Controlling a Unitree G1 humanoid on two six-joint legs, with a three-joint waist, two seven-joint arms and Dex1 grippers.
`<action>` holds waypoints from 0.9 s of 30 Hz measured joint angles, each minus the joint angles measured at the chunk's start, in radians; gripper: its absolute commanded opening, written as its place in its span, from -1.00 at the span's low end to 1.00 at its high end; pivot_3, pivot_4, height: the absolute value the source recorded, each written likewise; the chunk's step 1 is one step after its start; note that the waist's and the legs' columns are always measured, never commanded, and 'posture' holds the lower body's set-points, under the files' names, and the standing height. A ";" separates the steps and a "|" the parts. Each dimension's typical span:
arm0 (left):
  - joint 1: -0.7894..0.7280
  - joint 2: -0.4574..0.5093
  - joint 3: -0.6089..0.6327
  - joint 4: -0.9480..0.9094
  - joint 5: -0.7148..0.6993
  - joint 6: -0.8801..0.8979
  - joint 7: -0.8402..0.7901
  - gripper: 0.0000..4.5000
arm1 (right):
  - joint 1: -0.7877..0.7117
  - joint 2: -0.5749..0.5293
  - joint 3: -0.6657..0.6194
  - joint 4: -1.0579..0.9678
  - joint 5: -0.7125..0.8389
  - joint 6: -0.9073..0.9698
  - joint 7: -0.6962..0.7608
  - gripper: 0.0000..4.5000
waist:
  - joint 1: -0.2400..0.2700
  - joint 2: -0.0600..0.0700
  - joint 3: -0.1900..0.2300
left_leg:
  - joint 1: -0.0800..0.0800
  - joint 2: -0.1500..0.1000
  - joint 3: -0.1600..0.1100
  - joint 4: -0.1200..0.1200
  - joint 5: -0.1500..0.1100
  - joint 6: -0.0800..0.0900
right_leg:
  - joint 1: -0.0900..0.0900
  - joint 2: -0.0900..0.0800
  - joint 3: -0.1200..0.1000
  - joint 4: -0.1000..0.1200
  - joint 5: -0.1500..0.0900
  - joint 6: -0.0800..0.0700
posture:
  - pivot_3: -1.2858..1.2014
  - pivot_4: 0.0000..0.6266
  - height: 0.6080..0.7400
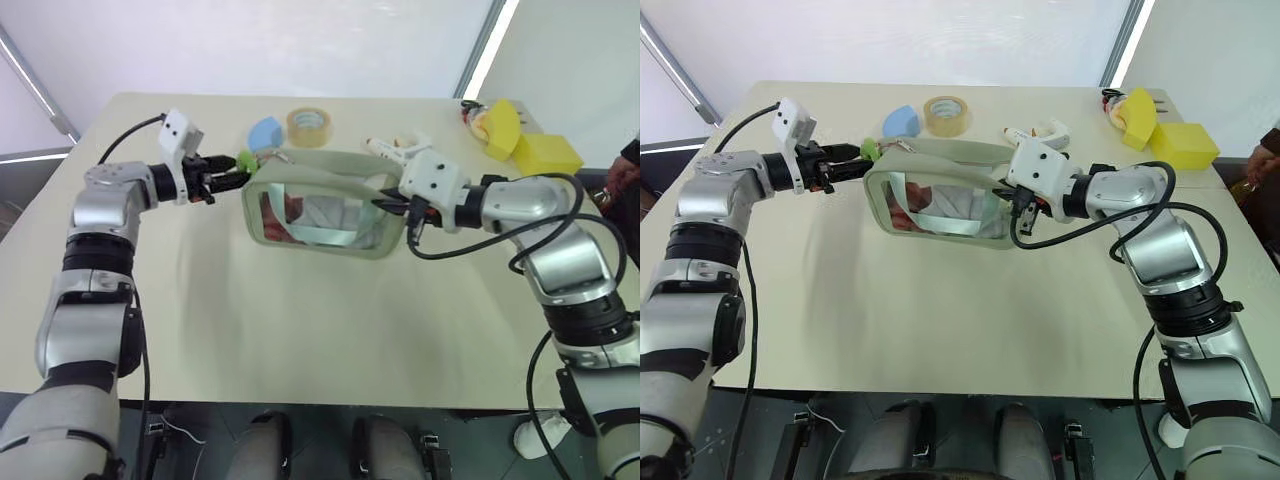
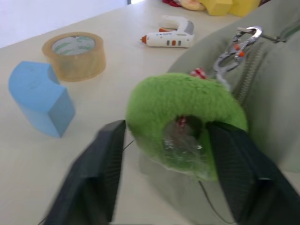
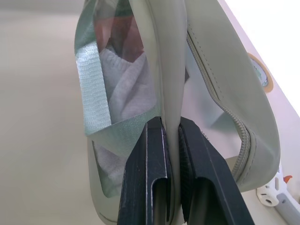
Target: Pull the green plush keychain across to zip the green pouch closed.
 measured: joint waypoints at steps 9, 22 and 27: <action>-0.012 0.000 0.020 0.000 -0.001 0.008 0.002 -0.96 | 0.000 0.004 0.000 0.000 -0.005 0.000 -0.007 -1.00 | 0.000 0.000 0.000 | 0.000 0.000 0.000 0.000 0.000 0.000 | 0.000 0.000 0.000 0.000 0.000 0.000 | 0.03 -0.52 1.00; -0.121 0.006 0.064 -0.119 -0.089 0.135 -0.114 -0.96 | 0.000 0.004 0.001 0.000 -0.008 -0.002 -0.011 -1.00 | 0.003 0.000 0.000 | 0.000 0.000 -0.001 0.001 0.000 0.000 | 0.001 0.000 0.000 0.000 0.000 0.000 | 0.03 -0.52 1.00; -0.101 -0.099 -0.046 -0.211 -0.050 0.085 -0.116 -0.96 | 0.000 0.016 0.009 0.002 -0.016 -0.011 -0.016 -1.00 | 0.001 0.000 0.000 | 0.000 0.000 -0.001 0.001 0.000 0.000 | 0.001 0.000 0.000 0.000 0.000 0.000 | 0.03 -0.52 1.00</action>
